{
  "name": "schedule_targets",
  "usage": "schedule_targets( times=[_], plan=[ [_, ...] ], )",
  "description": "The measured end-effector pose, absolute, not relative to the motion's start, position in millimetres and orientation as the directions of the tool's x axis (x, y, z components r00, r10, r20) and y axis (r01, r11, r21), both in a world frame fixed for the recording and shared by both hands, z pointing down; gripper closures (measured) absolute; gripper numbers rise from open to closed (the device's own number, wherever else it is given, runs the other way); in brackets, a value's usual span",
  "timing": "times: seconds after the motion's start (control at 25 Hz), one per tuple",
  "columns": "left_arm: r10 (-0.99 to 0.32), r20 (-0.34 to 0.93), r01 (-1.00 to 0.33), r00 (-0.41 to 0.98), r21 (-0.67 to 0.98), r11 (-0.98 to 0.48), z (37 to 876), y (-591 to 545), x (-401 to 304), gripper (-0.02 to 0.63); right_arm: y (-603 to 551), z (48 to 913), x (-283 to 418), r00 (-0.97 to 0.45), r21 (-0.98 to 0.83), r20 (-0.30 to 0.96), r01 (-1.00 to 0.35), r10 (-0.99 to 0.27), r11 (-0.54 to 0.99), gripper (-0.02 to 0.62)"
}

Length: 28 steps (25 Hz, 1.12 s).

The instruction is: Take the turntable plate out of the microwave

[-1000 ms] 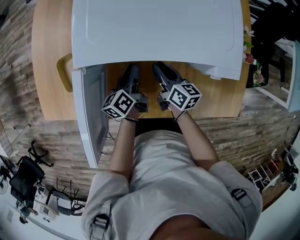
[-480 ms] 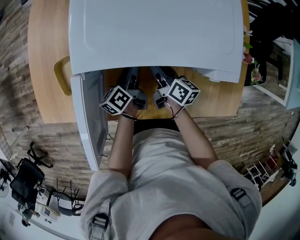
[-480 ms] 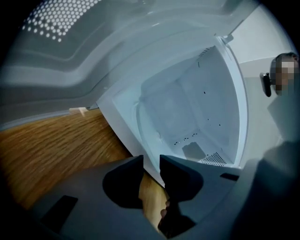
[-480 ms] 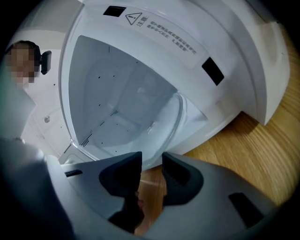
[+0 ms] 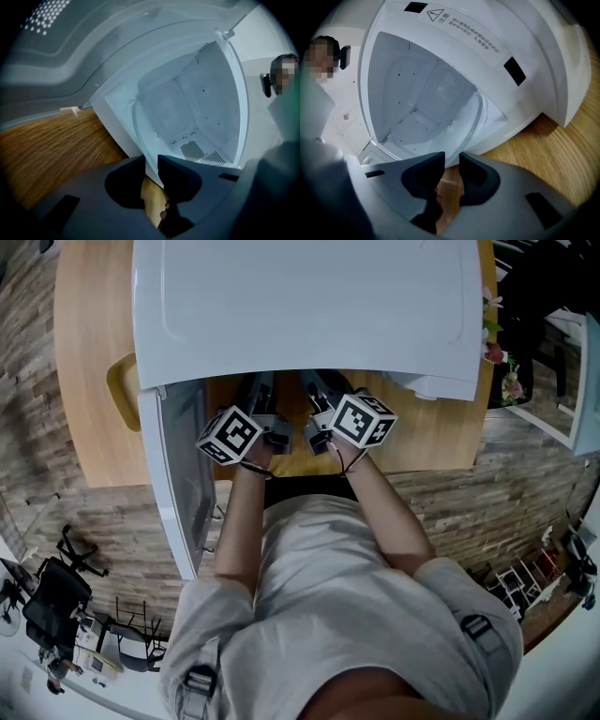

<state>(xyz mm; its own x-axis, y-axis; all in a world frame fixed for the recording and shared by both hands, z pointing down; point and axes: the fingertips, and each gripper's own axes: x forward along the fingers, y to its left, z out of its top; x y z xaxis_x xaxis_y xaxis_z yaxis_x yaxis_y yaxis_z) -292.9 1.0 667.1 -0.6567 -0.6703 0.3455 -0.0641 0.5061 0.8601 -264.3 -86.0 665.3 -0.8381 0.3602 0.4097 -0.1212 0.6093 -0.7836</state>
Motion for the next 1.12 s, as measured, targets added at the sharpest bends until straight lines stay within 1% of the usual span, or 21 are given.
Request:
schedule_targets(
  times=[0.24,0.64,0.68,0.72,0.76,0.8,0.84,0.96,1.04,1.08,1.12],
  plan=[
    [-0.664,0.368,-0.072,-0.651,0.841,0.536,667.3,2.2,-285.4,0.508,-86.7,663.9,-258.5,-0.831,-0.78,0.411,-0.108,0.374,0.617,0.494],
    [-0.656,0.369,-0.075,-0.658,0.835,0.545,669.5,3.7,-273.7,0.5,-86.3,668.7,-245.1,-0.819,-0.786,0.415,-0.104,0.396,0.609,0.492],
    [-0.646,0.371,-0.068,-0.667,0.833,0.549,670.8,5.8,-275.1,0.492,-88.0,668.6,-246.0,-0.82,-0.785,0.414,-0.102,0.395,0.612,0.486],
    [-0.633,0.375,-0.059,-0.677,0.83,0.554,672.7,8.8,-277.1,0.48,-90.4,668.5,-247.5,-0.823,-0.784,0.411,-0.101,0.391,0.613,0.462],
    [-0.622,0.378,-0.048,-0.686,0.829,0.558,674.8,11.8,-279.5,0.464,-93.5,668.3,-249.5,-0.828,-0.785,0.407,-0.102,0.385,0.611,0.421],
    [-0.614,0.378,-0.042,-0.692,0.829,0.558,676.3,14.0,-282.2,0.452,-97.0,668.1,-252.1,-0.834,-0.786,0.403,-0.104,0.378,0.609,0.399],
    [-0.613,0.373,-0.042,-0.696,0.832,0.553,676.6,14.5,-285.2,0.449,-100.6,667.6,-255.1,-0.84,-0.788,0.399,-0.109,0.368,0.606,0.397],
    [-0.628,0.343,-0.054,-0.699,0.85,0.524,674.3,12.2,-293.2,0.454,-108.5,667.7,-261.4,-0.845,-0.789,0.407,-0.135,0.346,0.6,0.403],
    [-0.629,0.341,-0.053,-0.699,0.852,0.52,674.0,12.8,-297.2,0.491,-111.7,671.0,-261.3,-0.839,-0.78,0.428,-0.156,0.335,0.606,0.458],
    [-0.632,0.344,-0.052,-0.695,0.852,0.521,674.1,12.8,-298.1,0.497,-112.9,672.4,-260.8,-0.838,-0.777,0.434,-0.163,0.331,0.608,0.497],
    [-0.635,0.348,-0.052,-0.689,0.851,0.522,674.3,12.8,-298.1,0.499,-113.5,673.1,-260.2,-0.838,-0.777,0.436,-0.167,0.328,0.607,0.491]
  ],
)
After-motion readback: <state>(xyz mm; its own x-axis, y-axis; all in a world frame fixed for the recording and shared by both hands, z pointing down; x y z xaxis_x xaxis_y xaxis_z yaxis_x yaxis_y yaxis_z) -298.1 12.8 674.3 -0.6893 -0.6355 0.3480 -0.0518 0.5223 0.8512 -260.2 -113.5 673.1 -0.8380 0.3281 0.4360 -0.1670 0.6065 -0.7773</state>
